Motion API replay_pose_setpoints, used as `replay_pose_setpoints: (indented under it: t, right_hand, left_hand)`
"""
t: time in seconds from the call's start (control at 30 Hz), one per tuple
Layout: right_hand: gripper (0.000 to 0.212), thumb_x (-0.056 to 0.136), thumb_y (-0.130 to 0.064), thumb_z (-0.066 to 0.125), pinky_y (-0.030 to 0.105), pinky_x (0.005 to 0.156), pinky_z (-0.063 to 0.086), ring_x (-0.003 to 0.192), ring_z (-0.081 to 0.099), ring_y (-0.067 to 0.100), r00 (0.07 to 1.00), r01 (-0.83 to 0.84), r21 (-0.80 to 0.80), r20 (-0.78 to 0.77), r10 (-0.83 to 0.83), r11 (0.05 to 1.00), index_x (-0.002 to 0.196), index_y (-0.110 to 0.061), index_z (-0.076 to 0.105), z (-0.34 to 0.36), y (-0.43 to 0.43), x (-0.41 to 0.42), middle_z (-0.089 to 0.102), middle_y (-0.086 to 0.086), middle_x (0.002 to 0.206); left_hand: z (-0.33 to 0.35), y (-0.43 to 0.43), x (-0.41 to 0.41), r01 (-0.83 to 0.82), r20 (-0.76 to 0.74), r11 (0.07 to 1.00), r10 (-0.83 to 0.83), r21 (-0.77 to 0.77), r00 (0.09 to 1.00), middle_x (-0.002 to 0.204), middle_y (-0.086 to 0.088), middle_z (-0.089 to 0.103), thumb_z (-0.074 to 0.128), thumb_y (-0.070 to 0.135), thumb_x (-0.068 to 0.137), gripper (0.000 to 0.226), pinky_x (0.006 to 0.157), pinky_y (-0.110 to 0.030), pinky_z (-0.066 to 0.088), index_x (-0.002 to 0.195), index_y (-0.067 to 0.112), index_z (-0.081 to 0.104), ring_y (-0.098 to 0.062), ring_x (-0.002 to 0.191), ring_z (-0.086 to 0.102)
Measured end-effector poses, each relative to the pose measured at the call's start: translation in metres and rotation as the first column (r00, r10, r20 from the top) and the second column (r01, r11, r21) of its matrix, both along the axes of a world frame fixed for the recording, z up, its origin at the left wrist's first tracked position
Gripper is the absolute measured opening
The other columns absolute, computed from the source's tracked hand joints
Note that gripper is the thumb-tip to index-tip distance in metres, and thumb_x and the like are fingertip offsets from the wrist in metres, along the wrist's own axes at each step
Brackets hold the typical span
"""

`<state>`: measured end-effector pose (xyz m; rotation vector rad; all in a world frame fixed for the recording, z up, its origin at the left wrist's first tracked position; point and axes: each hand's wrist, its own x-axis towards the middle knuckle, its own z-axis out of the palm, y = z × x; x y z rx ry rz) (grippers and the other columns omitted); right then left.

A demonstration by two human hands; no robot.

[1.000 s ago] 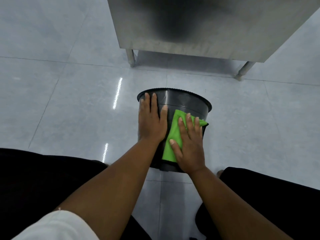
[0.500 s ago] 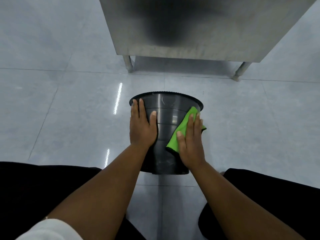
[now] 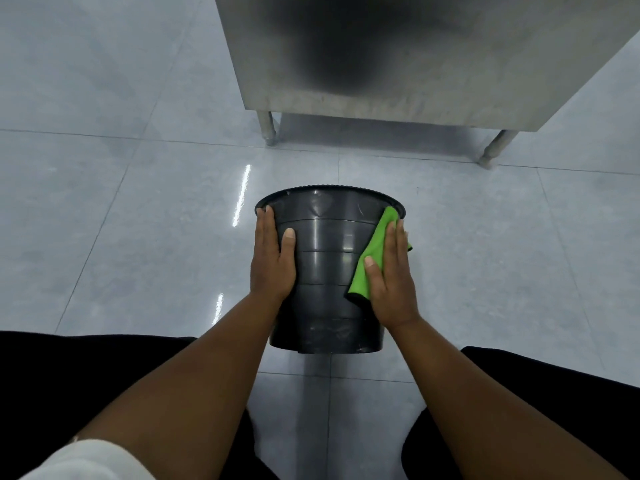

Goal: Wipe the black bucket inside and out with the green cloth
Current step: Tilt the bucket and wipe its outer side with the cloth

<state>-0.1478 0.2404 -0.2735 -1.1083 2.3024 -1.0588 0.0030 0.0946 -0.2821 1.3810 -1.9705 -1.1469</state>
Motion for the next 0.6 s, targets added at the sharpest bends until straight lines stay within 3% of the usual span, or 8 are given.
replay_pose_setpoints:
  t: [0.13,0.2,0.3,0.37,0.43,0.5,0.6]
  right_hand:
    - [0.074,0.095,-0.051,0.028,0.044,0.124,0.010,0.152,-0.014,0.018,0.998,-0.023,0.024,-0.064,0.025,0.999,0.156,-0.023,-0.002,0.008,0.000,0.012,-0.013,-0.006,0.165]
    - [0.073,0.096,-0.049,0.034,0.048,0.124,0.007,0.152,-0.016,0.024,0.970,-0.079,0.072,-0.226,0.094,0.994,0.156,-0.022,0.003,0.015,0.002,0.020,-0.011,-0.002,0.165]
    - [0.074,0.094,-0.050,0.042,0.049,0.124,0.005,0.152,-0.009,0.031,0.854,-0.150,0.193,-0.469,0.226,0.970,0.156,-0.022,0.014,0.030,0.007,0.029,0.002,0.003,0.166]
    - [0.073,0.093,-0.052,0.043,0.051,0.123,0.008,0.153,-0.004,0.032,0.788,-0.197,0.237,-0.539,0.297,0.951,0.155,-0.023,0.019,0.036,0.010,0.038,0.007,0.004,0.166]
    - [0.071,0.093,-0.052,0.043,0.053,0.123,0.010,0.153,-0.002,0.032,0.738,-0.252,0.272,-0.566,0.366,0.929,0.155,-0.024,0.021,0.035,0.010,0.048,0.009,0.003,0.165]
    - [0.070,0.092,-0.046,0.047,0.051,0.123,0.009,0.153,0.000,0.030,0.737,-0.290,0.250,-0.557,0.382,0.924,0.154,-0.022,0.024,0.032,0.010,0.055,0.012,0.002,0.165]
    - [0.070,0.089,-0.038,0.050,0.047,0.124,0.007,0.153,-0.005,0.024,0.833,-0.263,0.184,-0.452,0.319,0.947,0.153,-0.022,0.026,0.029,0.011,0.049,0.009,0.001,0.165]
  left_hand:
    - [0.000,-0.002,0.006,0.034,-0.021,0.998,-0.033,0.044,0.999,0.164,0.012,0.002,0.023,0.043,0.104,0.057,0.119,-0.028,0.014,0.155,0.030,0.003,-0.004,0.149,0.008]
    - [-0.002,-0.002,0.013,0.060,0.007,0.990,-0.061,0.131,0.998,0.164,0.010,0.004,0.020,0.044,0.104,0.056,0.120,-0.030,0.014,0.155,0.032,0.000,-0.009,0.150,0.012]
    - [-0.008,0.002,0.024,0.108,0.112,0.947,-0.148,0.303,0.983,0.163,0.000,0.020,0.016,0.048,0.103,0.055,0.120,-0.038,0.018,0.155,0.034,0.005,-0.024,0.148,0.022]
    - [-0.007,0.007,0.028,0.081,0.163,0.980,-0.111,0.181,0.980,0.152,-0.006,0.043,0.020,0.044,0.104,0.049,0.115,-0.042,0.029,0.150,0.031,0.029,-0.029,0.141,0.037]
    - [0.004,0.017,0.020,-0.082,0.104,0.995,0.088,-0.056,0.991,0.127,-0.006,0.062,0.027,0.045,0.099,0.045,0.100,-0.043,0.046,0.129,0.025,0.053,-0.031,0.123,0.054]
    - [0.018,0.031,-0.002,-0.175,-0.022,0.972,0.173,-0.155,0.985,0.137,-0.006,0.055,0.034,0.044,0.094,0.047,0.107,-0.038,0.040,0.132,0.021,0.052,-0.025,0.130,0.047]
    - [0.029,0.047,-0.031,-0.041,-0.072,0.997,0.037,-0.063,0.997,0.164,-0.001,0.012,0.026,0.051,0.094,0.062,0.123,-0.039,0.013,0.151,0.027,0.026,-0.016,0.151,0.007]
